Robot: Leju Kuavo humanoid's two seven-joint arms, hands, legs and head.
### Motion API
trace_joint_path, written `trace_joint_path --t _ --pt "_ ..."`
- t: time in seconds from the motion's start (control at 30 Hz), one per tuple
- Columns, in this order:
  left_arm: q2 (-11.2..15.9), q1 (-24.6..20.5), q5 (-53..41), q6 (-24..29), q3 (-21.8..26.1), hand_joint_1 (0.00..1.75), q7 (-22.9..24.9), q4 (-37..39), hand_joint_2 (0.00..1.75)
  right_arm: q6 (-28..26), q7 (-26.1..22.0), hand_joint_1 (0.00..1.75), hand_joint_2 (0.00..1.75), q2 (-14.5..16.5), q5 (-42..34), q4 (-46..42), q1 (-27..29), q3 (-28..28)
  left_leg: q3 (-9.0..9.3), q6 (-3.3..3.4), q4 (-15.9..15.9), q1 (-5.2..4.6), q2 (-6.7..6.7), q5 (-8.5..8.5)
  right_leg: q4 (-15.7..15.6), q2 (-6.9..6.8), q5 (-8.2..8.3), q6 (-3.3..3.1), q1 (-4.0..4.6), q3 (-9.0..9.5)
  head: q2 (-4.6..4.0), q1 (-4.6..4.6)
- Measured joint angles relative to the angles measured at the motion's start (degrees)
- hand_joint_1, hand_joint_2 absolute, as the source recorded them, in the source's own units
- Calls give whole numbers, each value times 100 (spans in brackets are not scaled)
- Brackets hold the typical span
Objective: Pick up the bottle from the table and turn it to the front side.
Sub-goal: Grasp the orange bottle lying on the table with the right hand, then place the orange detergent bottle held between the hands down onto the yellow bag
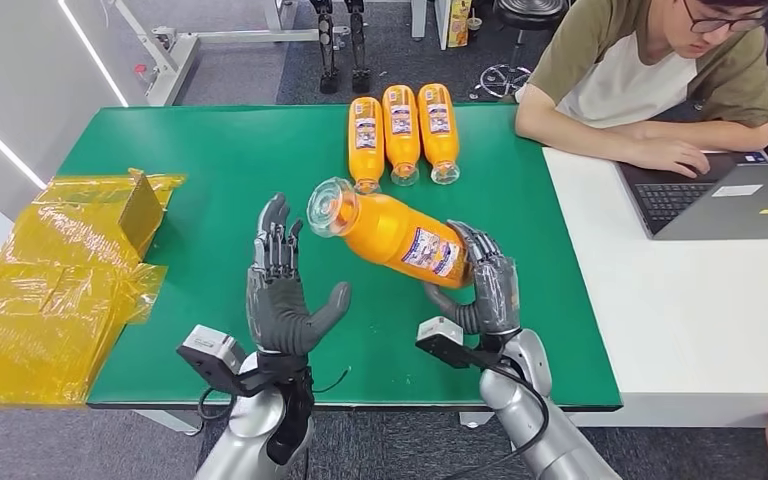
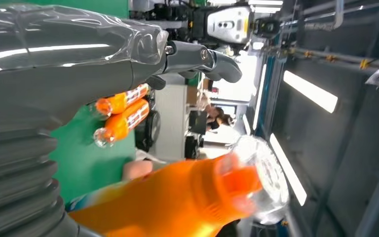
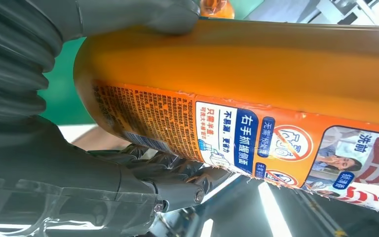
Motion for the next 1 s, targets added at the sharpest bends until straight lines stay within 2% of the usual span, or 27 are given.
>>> trace_joint_path --t 0.23,0.5,0.7,1.0 --pt "-58 -127 -139 -281 0 0 0 395 175 55 273 175 175 109 -403 529 -311 676 -1 0 0 0 1 0 0 3 0 0 0 -2 0 0" --pt "-92 -198 -197 -444 0 0 -2 557 175 517 515 175 175 179 -402 741 -436 1481 -1 -2 0 0 0 -2 0 2 -1 0 0 -4 0 1" --pt "-97 -229 -245 -483 5 0 13 623 175 745 471 175 175 180 -385 741 -517 1870 -1 -2 0 -1 1 -1 -1 3 -1 0 0 -4 -1 0" --pt "-102 -232 -195 -333 55 0 7 644 175 886 1079 175 175 0 12 618 -472 2243 -1 -2 1 -1 1 -2 -1 3 -1 0 0 -4 0 -1"
